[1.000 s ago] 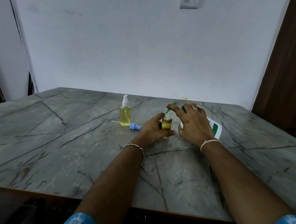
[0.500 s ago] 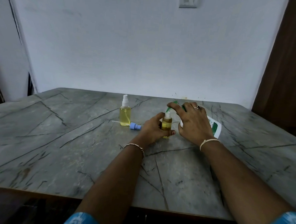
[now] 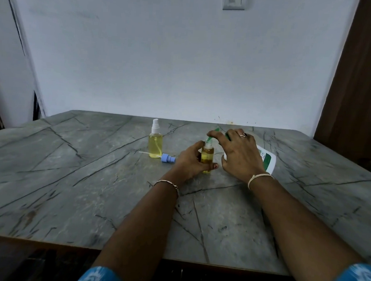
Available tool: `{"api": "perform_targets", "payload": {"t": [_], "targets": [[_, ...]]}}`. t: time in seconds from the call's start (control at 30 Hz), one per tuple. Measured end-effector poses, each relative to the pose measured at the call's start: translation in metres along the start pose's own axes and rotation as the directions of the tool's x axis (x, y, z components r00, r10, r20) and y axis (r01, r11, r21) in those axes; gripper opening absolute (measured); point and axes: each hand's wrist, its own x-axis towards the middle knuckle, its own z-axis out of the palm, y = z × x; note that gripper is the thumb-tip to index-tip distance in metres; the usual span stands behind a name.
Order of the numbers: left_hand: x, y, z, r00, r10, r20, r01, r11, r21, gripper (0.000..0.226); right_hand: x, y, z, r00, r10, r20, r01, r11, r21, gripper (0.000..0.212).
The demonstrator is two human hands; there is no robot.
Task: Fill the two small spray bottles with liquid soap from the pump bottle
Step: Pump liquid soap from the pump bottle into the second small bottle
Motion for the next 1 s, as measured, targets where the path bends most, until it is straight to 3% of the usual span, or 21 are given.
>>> {"api": "perform_targets", "payload": {"t": [0.23, 0.57, 0.73, 0.9, 1.0], "targets": [[0.0, -0.001, 0.0, 1.0, -0.017, 0.001, 0.017, 1.0, -0.014, 0.083, 0.001, 0.0, 0.001, 1.0, 0.003, -0.018, -0.004, 1.0, -0.006, 0.07], [-0.003, 0.004, -0.001, 1.0, -0.021, -0.005, 0.021, 1.0, 0.011, 0.077, -0.001, -0.002, -0.003, 0.993, 0.003, -0.117, -0.002, 1.0, 0.009, 0.088], [0.0, -0.002, 0.001, 1.0, -0.03, -0.003, 0.03, 0.999, -0.022, 0.075, 0.0, 0.003, -0.012, 0.969, 0.156, -0.193, -0.099, 0.956, 0.275, 0.101], [0.0, -0.004, 0.001, 1.0, -0.029, -0.001, 0.029, 0.999, -0.045, 0.074, 0.0, 0.005, -0.012, 0.9, 0.375, -0.222, -0.196, 0.803, 0.563, 0.1], [-0.001, -0.005, 0.001, 0.999, -0.032, 0.007, 0.032, 0.998, -0.063, 0.071, 0.001, 0.009, -0.01, 0.832, 0.492, -0.257, -0.249, 0.744, 0.619, 0.095]]}}
